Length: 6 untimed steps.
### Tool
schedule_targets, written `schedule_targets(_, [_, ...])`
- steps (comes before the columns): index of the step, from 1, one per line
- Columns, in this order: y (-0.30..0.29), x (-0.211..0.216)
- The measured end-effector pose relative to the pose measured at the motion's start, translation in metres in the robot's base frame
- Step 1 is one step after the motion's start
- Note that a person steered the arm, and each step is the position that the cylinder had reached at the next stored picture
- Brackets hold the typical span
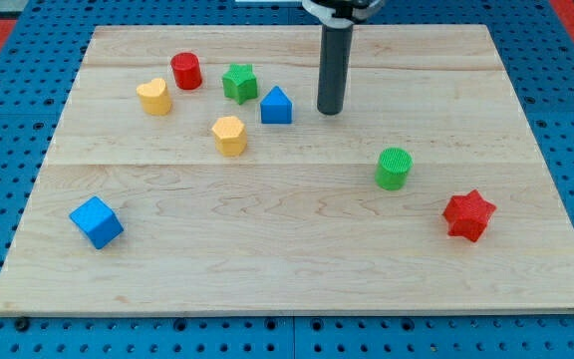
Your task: Push the yellow hexagon below the yellow heart
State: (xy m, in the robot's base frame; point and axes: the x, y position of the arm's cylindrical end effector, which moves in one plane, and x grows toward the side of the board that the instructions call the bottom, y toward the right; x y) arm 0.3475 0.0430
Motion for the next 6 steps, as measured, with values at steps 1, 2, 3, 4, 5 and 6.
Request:
schedule_targets(1, [-0.047, 0.002])
schedule_targets(2, [-0.091, 0.019])
schedule_targets(3, [-0.072, 0.036])
schedule_targets(4, [-0.069, 0.068])
schedule_targets(5, [-0.112, 0.064])
schedule_targets(6, [-0.157, 0.050])
